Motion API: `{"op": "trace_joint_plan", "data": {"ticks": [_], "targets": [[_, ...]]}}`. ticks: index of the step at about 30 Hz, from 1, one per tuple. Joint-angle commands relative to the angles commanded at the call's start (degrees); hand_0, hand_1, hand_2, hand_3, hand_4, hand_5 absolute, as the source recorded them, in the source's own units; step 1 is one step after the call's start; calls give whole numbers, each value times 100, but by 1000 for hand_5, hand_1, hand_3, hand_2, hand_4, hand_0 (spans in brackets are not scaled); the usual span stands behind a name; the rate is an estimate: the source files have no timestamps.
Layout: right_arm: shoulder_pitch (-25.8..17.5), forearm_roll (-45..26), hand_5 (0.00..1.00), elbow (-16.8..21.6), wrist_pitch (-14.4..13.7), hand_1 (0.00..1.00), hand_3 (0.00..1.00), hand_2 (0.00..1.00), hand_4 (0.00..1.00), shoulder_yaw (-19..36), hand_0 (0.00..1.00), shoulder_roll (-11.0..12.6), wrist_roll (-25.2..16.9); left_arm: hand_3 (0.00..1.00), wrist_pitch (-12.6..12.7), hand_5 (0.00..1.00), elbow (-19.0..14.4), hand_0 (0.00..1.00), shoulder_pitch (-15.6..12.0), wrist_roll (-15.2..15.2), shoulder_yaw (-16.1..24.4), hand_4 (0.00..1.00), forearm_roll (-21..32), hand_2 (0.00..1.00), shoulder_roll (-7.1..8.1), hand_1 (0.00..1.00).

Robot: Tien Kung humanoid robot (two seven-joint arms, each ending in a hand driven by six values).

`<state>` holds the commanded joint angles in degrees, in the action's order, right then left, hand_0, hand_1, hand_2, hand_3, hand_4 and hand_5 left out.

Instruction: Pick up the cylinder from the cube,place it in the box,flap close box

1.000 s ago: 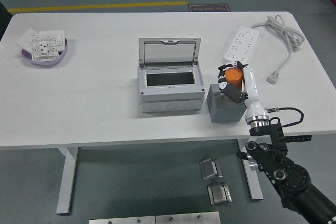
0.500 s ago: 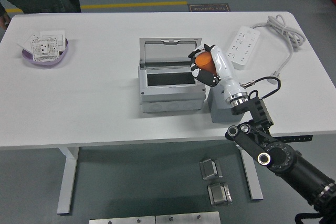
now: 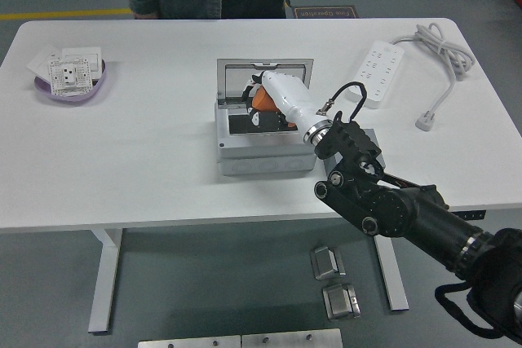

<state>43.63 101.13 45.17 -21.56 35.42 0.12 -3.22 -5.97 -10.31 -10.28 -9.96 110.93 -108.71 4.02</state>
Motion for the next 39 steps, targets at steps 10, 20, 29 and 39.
{"op": "trace_joint_plan", "data": {"ticks": [10, 20, 29, 39], "targets": [[290, -229, 2, -484, 23, 141, 199, 235, 2, -512, 2, -12, -157, 597, -7, 86, 0, 623, 49, -6, -64, 492, 6, 551, 33, 592], [422, -227, 2, -605, 183, 145, 200, 236, 2, -712, 2, -12, -223, 597, -12, 91, 0, 623, 63, 9, -3, 491, -71, 551, 18, 593], [432, -94, 2, -655, 235, 351, 510, 448, 83, -613, 194, -12, -279, 597, -31, 95, 0, 621, 38, 9, 176, 489, -281, 551, 22, 593], [348, -37, 278, -730, 194, 701, 858, 723, 790, -643, 743, -12, -317, 595, -4, 97, 0, 622, 64, 9, -6, 485, -94, 550, 60, 592]]}}
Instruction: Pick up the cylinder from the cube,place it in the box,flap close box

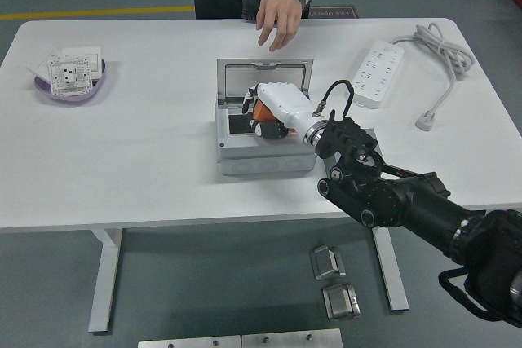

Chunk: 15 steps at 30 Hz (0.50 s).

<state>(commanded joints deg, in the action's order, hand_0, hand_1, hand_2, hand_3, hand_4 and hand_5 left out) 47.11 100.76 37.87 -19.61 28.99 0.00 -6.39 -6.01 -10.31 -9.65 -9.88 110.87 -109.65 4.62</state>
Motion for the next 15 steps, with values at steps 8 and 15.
{"op": "trace_joint_plan", "data": {"ticks": [8, 15], "targets": [[-18, 17, 343, 10, -45, 739, 899, 757, 886, 67, 826, 0, -20, 595, -7, 99, 0, 622, 21, 4, -7, 482, -43, 550, -2, 591], [-33, 69, 372, 115, -71, 748, 911, 759, 909, 177, 834, 0, -16, 593, -9, 98, 0, 623, 42, 5, -44, 477, -39, 549, -7, 590]]}}
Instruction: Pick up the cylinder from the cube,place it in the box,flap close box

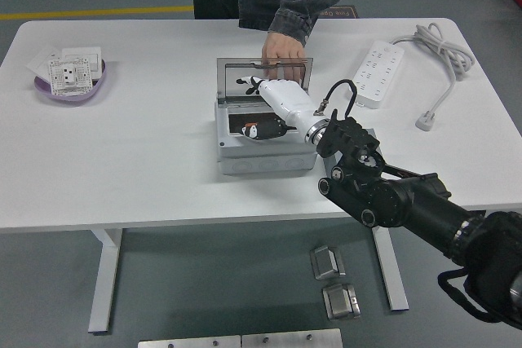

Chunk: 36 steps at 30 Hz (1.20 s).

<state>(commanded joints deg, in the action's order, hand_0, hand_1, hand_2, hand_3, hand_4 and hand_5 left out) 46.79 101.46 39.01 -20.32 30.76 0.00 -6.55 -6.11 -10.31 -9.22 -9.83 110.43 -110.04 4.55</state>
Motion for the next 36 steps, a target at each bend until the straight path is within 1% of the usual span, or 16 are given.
{"op": "trace_joint_plan", "data": {"ticks": [2, 3, 5, 8, 9, 12, 14, 16, 18, 20, 21, 25, 27, 30, 34, 36], "targets": [[-29, -16, 372, 133, -9, 748, 911, 759, 909, 27, 834, 0, 28, 593, -4, 98, 0, 623, -10, -3, 33, 477, -28, 549, -20, 590], [-44, -31, 395, 203, -13, 746, 908, 751, 926, 36, 829, 0, 43, 591, -5, 98, 0, 623, -14, -5, 51, 469, -42, 547, -28, 587], [-89, -129, 395, 398, -5, 746, 908, 751, 926, 44, 829, 70, 107, 591, -7, 98, 0, 623, -34, -7, 107, 469, -79, 547, -53, 587], [-122, -337, 395, 830, 92, 746, 908, 751, 926, 20, 829, 352, 280, 591, -18, 98, 0, 623, -75, -11, 250, 469, -195, 547, -94, 587], [-118, -382, 420, 963, 136, 741, 892, 742, 932, 16, 826, 432, 336, 589, -20, 97, 0, 623, -85, -10, 288, 464, -229, 546, -103, 586], [-42, -501, 420, 1422, 366, 741, 892, 742, 932, 45, 826, 725, 572, 589, -27, 97, 0, 623, -107, -10, 398, 464, -329, 546, -125, 586], [32, -562, 420, 1670, 478, 741, 892, 742, 932, 84, 826, 850, 665, 589, -30, 97, 0, 623, -112, -12, 424, 464, -352, 546, -129, 586], [147, -632, 441, 1938, 580, 727, 874, 732, 918, 155, 806, 958, 734, 589, -31, 100, 0, 624, -116, -15, 453, 463, -379, 546, -132, 585], [279, -674, 441, 2027, 646, 727, 874, 732, 918, 241, 806, 1013, 759, 589, -34, 100, 0, 624, -117, -22, 461, 463, -393, 546, -136, 585], [418, -716, 441, 1984, 693, 727, 874, 732, 918, 320, 806, 1033, 753, 589, -38, 100, 0, 624, -117, -30, 470, 463, -412, 546, -139, 585], [491, -744, 468, 1911, 712, 716, 850, 724, 918, 350, 791, 1028, 740, 587, -42, 92, 0, 624, -117, -35, 480, 451, -428, 545, -140, 582], [776, -873, 468, 1491, 795, 716, 850, 724, 918, 430, 791, 942, 662, 587, -50, 92, 0, 624, -106, -50, 492, 451, -461, 545, -134, 582], [892, -969, 478, 1228, 839, 709, 834, 715, 926, 445, 786, 840, 579, 585, -52, 84, 0, 624, -92, -55, 480, 433, -459, 545, -123, 579], [984, -1133, 478, 810, 877, 709, 834, 715, 926, 435, 786, 650, 436, 585, -49, 84, 0, 624, -63, -57, 419, 433, -411, 545, -102, 579], [942, -1337, 483, 280, 853, 689, 818, 705, 924, 354, 773, 430, 282, 585, -46, 83, 0, 624, -33, -58, 347, 430, -356, 544, -89, 578], [884, -1396, 483, 99, 834, 689, 818, 705, 924, 295, 773, 367, 229, 585, -48, 83, 0, 624, -27, -58, 335, 430, -353, 544, -90, 578]]}}
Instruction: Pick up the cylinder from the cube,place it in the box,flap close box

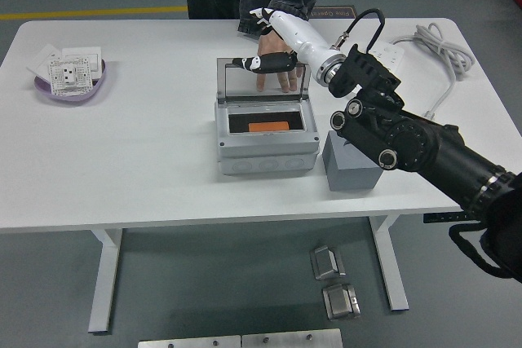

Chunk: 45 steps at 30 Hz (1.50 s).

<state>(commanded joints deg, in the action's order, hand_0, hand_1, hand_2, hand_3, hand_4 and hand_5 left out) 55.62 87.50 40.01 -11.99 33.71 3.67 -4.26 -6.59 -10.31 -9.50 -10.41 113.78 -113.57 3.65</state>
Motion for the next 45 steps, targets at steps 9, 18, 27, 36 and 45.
{"op": "trace_joint_plan", "data": {"ticks": [9, 18, 27, 36, 45], "targets": [[-358, -137, 506, 108, -60, 675, 806, 694, 915, -304, 764, 32, -88, 583, -5, 81, 0, 624, 13, 16, -230, 425, 180, 544, -3, 577], [-743, -219, 516, 1162, -378, 672, 805, 693, 914, -515, 758, 663, 154, 583, 6, 81, 0, 624, -10, 47, -490, 424, 430, 544, -18, 576], [-1182, 157, 544, 2064, -562, 659, 813, 699, 920, -647, 748, 1141, 594, 583, -1, 84, 0, 624, -51, 72, -564, 424, 519, 543, -81, 575], [-1242, 911, 552, 2810, -561, 654, 820, 699, 919, -604, 731, 1306, 1185, 582, -22, 83, 0, 624, -90, 43, -386, 422, 353, 543, -104, 575], [-1344, 933, 578, 2952, -657, 627, 837, 697, 922, -752, 640, 1334, 1283, 581, -2, 84, 0, 622, -101, 42, -395, 419, 384, 542, -109, 573]]}}
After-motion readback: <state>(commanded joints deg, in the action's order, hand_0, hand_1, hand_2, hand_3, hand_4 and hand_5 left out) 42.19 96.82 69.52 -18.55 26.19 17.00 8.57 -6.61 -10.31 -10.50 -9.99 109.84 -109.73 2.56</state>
